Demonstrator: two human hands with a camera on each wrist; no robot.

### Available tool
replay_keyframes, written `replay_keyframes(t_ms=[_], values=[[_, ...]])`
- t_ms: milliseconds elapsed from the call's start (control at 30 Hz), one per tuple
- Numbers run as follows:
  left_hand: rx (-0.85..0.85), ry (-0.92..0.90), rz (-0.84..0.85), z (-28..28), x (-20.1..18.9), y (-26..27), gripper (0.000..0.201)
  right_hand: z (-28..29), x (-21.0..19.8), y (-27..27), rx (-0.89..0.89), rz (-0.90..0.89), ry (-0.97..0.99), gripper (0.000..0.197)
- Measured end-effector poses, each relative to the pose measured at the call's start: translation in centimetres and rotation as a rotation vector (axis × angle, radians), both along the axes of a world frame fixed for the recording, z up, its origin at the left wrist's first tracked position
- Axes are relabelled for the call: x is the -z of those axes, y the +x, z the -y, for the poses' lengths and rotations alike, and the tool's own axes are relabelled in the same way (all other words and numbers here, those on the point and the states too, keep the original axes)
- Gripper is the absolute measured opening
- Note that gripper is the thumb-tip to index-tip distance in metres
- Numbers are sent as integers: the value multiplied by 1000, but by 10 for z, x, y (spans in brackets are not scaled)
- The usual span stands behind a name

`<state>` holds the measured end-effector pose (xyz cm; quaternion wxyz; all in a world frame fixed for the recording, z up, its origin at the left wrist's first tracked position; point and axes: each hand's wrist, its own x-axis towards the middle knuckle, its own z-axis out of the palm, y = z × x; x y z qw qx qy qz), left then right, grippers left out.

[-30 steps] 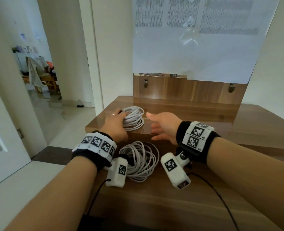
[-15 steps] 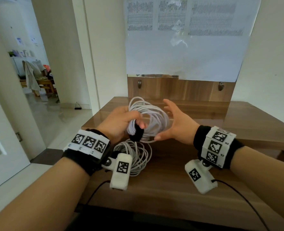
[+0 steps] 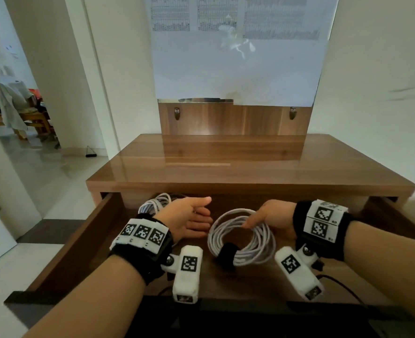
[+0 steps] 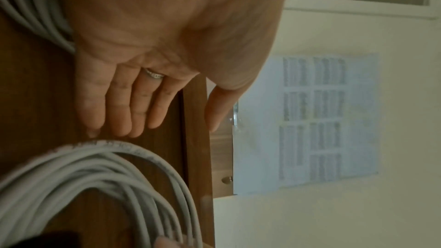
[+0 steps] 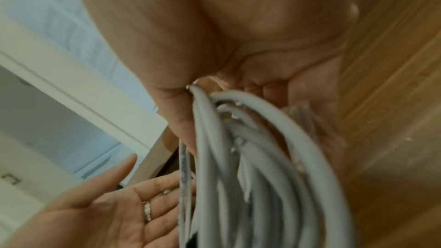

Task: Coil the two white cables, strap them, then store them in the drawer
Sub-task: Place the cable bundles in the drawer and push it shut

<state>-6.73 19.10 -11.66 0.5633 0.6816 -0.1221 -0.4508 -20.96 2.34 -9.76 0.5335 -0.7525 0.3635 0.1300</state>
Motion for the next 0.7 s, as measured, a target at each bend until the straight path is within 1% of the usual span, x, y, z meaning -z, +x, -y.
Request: replay_keyframes(t_ms=[33, 67, 100, 167, 200, 233, 267, 333, 367, 400, 467, 500, 567, 700], values=[[-12, -5, -20, 1, 1, 2, 42, 0, 1, 4, 12, -15, -3, 24], [-26, -14, -32, 2, 2, 4, 40, 1, 3, 8, 18, -34, -8, 32], [-41, -27, -32, 3, 3, 5, 38, 3, 5, 13, 18, -37, -14, 45], [-61, -52, -17, 3, 3, 4, 31, 20, 21, 31, 28, -24, -18, 78], [-66, -64, -14, 3, 4, 4, 28, 20, 22, 35, 29, -31, -27, 91], [-72, -71, -8, 3, 4, 4, 27, 19, 18, 34, 45, -27, -62, 99], [-82, -75, 2, 2, 5, 6, 26, 12, 9, 31, 64, -18, -99, 97], [-101, -94, 32, 1, 6, 9, 25, 5, -2, 23, 111, -26, -122, 71], [-107, -108, 41, 2, 6, 11, 25, 10, 1, 20, 118, -51, -88, 62], [-108, -120, 45, 2, 5, 11, 25, 13, 2, 17, 137, -69, -21, 57], [-97, -136, 59, 5, 5, 9, 28, 10, 3, 13, 146, -69, 123, 57], [-98, -140, 70, 6, 5, 8, 29, 8, 5, 14, 161, -44, 175, 64], [-120, -147, 91, 8, 4, 6, 29, 4, 8, 19, 185, -4, 179, 73], [-166, -179, 80, 1, -1, 3, 23, -4, -5, 10, 156, 28, 94, 68]])
